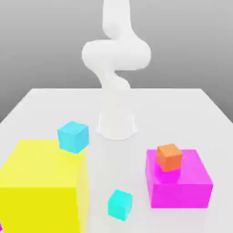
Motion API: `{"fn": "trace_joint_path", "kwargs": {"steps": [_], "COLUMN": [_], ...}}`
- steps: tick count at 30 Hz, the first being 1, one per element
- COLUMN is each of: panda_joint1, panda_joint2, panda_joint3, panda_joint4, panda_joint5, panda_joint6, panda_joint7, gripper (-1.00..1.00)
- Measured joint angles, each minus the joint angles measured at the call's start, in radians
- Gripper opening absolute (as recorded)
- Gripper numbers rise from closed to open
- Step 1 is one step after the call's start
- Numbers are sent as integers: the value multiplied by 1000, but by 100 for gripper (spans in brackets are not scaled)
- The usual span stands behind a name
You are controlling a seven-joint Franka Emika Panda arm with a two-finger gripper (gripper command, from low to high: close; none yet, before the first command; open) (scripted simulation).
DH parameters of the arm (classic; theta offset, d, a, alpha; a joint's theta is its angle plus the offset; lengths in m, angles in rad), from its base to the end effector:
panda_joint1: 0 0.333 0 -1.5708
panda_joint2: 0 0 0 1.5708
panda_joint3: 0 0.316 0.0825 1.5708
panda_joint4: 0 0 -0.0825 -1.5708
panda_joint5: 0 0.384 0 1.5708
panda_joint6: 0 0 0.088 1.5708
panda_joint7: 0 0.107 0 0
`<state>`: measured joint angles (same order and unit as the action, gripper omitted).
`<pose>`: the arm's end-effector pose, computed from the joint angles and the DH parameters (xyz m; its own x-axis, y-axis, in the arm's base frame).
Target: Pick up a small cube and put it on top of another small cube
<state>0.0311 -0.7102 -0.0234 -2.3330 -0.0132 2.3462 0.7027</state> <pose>0.3812 -0.0002 0.6668 0.5811 -0.6392 0.5037 -0.4737 -0.7689 -0.4293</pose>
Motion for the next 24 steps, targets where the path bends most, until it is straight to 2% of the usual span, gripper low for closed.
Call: {"fn": "trace_joint_path", "kwargs": {"steps": [10, 16, 24], "panda_joint1": [121, 169, 162], "panda_joint2": [361, 576, 866], "panda_joint3": [-111, -156, -130], "panda_joint4": [-134, -212, -302], "panda_joint5": [-21, 11, 86], "panda_joint6": [188, 299, 454], "panda_joint7": [-417, -695, -1055], "gripper": [0, 0, 0]}}
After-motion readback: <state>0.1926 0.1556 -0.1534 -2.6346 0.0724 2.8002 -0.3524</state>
